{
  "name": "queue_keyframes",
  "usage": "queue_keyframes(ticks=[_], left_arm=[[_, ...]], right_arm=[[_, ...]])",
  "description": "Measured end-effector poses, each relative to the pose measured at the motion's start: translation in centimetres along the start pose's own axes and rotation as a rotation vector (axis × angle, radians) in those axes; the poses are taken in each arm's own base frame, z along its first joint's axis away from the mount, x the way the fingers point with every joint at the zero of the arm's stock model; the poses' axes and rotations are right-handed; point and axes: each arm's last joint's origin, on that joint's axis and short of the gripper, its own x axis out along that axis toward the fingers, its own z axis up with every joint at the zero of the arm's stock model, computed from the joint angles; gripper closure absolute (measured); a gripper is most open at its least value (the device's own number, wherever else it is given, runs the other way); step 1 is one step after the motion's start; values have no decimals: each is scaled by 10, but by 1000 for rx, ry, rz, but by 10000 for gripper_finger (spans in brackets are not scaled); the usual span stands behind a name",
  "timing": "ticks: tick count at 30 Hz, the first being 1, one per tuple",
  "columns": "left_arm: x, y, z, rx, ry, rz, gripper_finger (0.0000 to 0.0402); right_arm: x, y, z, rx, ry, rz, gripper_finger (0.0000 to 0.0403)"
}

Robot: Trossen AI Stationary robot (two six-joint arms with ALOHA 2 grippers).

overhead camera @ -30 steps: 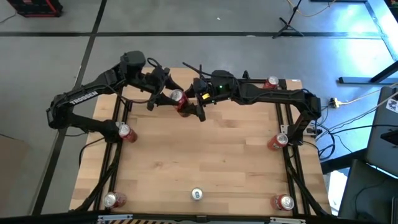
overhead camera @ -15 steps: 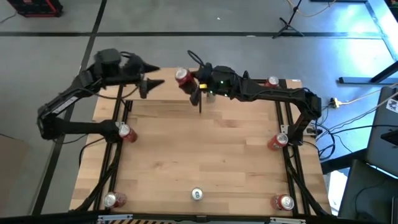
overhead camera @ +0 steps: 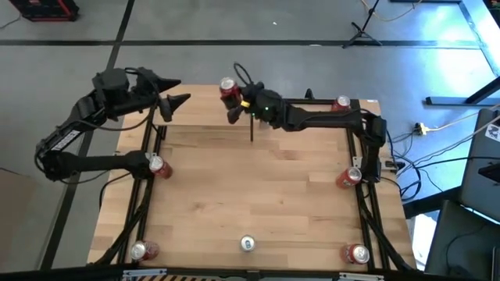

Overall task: Place canned beverage on shelf
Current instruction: Put the bottom red-black soda can on the shelf

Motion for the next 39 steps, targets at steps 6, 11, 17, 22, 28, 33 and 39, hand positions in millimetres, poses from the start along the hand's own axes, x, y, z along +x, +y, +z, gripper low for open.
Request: queue_keyframes(ticks=[6, 11, 17, 22, 28, 33, 39], left_arm=[[1, -2, -1, -5, 7, -15, 79], [5, -2, -1, -4, 15, -14, 79], [9, -2, -2, -5, 25, -13, 79], [10, -3, -2, -13, 28, -15, 79], [11, -3, -2, -19, 30, -15, 79], [11, -3, -2, -19, 29, -15, 79], [11, -3, -1, -19, 28, -16, 79]], right_arm=[[-6, -8, -31, 17, 0, -42, 132], [-10, -11, -43, 62, -9, -59, 132], [-12, -15, -49, 75, -41, -87, 132], [-7, -13, -61, 70, -23, -82, 132], [-5, -13, -67, 65, -7, -78, 132], [-5, -14, -68, 55, 4, -80, 132], [-5, -15, -71, 37, 38, -107, 132]])
